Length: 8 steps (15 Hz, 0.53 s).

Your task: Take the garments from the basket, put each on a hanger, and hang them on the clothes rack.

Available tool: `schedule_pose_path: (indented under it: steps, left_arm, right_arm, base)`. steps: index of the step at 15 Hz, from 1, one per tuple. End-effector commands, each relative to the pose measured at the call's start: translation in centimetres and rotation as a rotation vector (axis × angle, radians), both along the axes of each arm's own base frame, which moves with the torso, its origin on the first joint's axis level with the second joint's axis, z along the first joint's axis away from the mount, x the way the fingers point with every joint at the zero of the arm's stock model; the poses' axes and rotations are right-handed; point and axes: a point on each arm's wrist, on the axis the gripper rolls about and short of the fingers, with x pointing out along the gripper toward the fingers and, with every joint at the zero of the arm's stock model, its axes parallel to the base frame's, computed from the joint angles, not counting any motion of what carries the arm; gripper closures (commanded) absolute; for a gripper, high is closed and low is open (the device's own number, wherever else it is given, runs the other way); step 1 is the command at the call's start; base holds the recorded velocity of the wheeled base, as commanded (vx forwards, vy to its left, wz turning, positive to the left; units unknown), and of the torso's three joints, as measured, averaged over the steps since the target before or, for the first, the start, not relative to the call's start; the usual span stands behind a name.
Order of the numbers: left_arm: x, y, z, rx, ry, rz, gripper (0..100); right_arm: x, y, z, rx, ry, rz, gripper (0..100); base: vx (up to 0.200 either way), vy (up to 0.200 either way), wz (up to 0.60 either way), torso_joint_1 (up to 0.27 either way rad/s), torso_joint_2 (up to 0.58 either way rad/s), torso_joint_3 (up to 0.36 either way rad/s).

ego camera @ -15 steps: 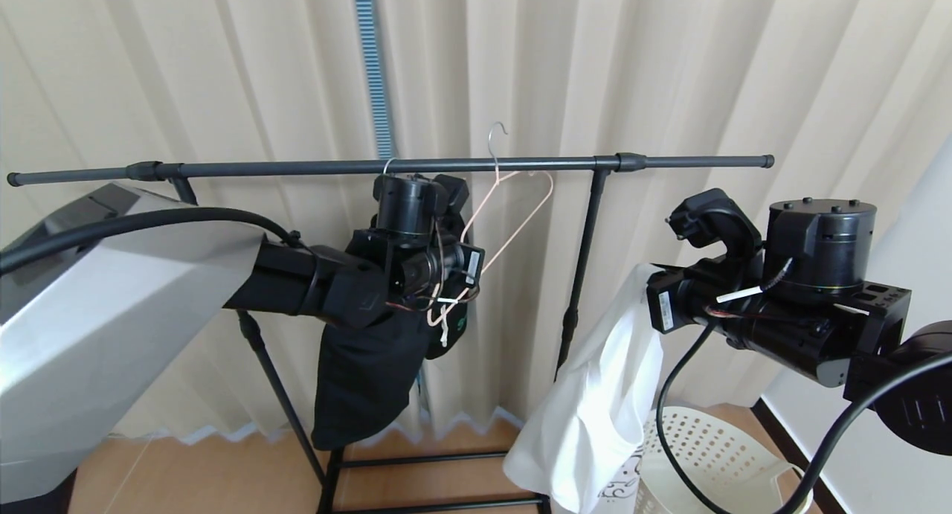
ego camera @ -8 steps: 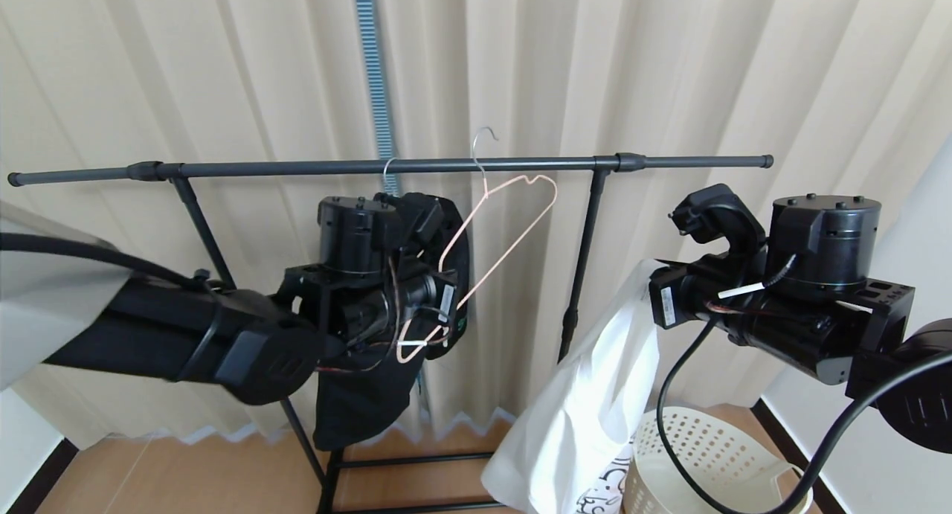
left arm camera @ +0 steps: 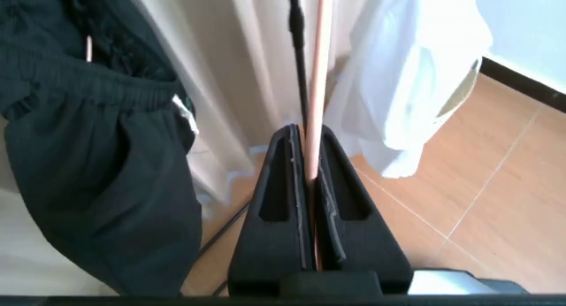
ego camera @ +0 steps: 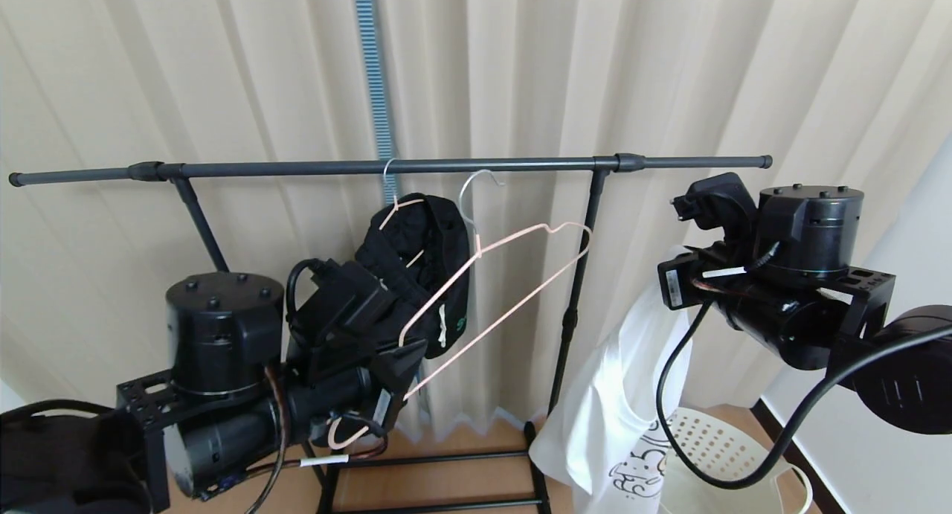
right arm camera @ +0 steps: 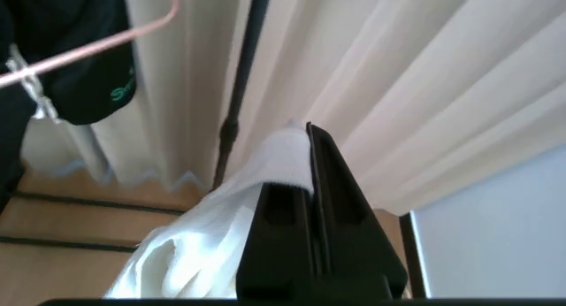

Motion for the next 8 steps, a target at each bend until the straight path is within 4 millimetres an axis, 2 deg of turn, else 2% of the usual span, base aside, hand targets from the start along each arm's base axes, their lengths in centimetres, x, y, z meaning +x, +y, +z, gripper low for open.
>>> schedule_pose_path:
  steps: [1,4,8]
  left_arm:
    - [-2.1,0.4,-0.4,0.007,-0.002,-0.043,100]
    - [-3.2,0.0,-1.2,0.023,0.022,-0.087,100]
    - [-3.7,-1.6,-1.8,0.038,0.042,-0.149,100]
  right_arm:
    - [1.6,-0.3,-0.8,-0.023,0.013,-0.058,100]
    - [3.5,-0.7,-1.3,-0.029,-0.021,-0.153,100]
    - [4.1,-0.8,-1.5,-0.029,-0.034,-0.161,100]
  base:
    - [0.000,0.000,0.00,0.000,0.00,0.000]
    - [0.000,0.000,0.00,0.000,0.00,0.000]
    - [0.000,0.000,0.00,0.000,0.00,0.000]
